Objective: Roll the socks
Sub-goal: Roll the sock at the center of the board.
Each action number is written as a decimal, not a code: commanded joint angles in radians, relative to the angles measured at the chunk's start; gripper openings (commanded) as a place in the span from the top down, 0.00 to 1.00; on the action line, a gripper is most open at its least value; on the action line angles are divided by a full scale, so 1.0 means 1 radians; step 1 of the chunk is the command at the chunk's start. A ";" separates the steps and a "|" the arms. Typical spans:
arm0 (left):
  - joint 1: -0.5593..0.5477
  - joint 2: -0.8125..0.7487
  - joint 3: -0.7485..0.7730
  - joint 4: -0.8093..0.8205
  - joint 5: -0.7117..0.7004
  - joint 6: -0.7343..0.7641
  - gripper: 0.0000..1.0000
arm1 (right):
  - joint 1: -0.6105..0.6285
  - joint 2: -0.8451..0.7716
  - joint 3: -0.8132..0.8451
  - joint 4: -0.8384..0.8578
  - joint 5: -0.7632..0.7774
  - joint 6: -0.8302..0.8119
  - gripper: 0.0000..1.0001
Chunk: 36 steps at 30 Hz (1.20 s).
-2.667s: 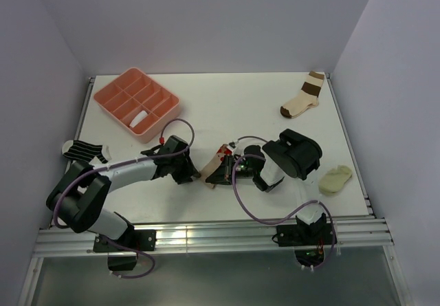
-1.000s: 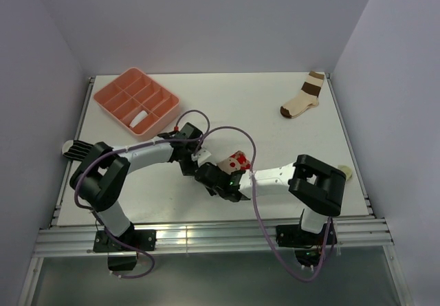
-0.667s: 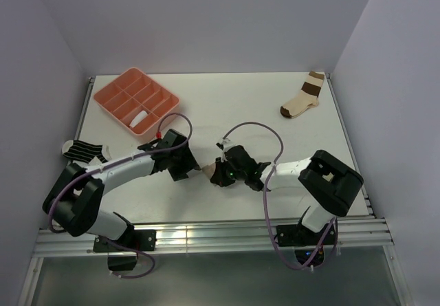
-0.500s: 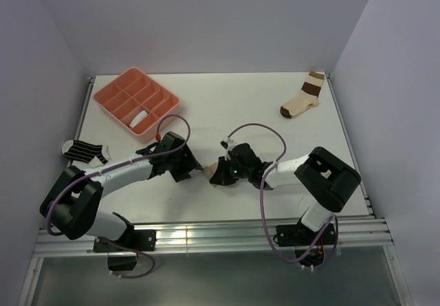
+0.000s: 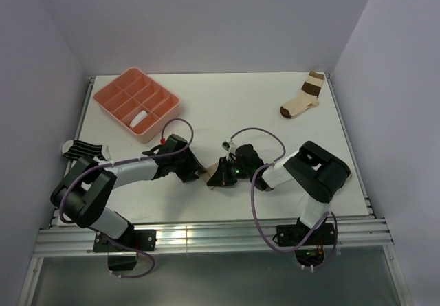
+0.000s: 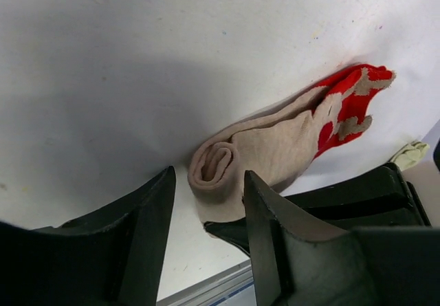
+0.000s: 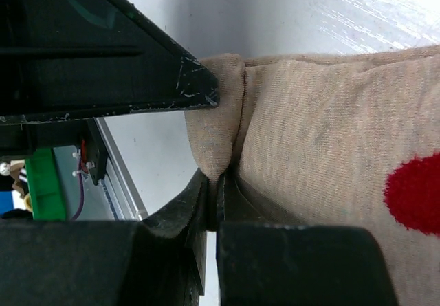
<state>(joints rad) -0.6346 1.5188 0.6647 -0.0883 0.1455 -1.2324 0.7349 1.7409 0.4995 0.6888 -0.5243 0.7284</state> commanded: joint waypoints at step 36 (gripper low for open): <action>-0.027 0.283 0.524 -0.727 -0.202 0.194 0.99 | 0.043 -0.174 0.129 -0.307 0.233 -0.227 0.57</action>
<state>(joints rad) -0.6514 1.7515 1.1198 -0.6159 0.0113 -1.1011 0.7414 1.6543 0.5823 0.4984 -0.4080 0.6083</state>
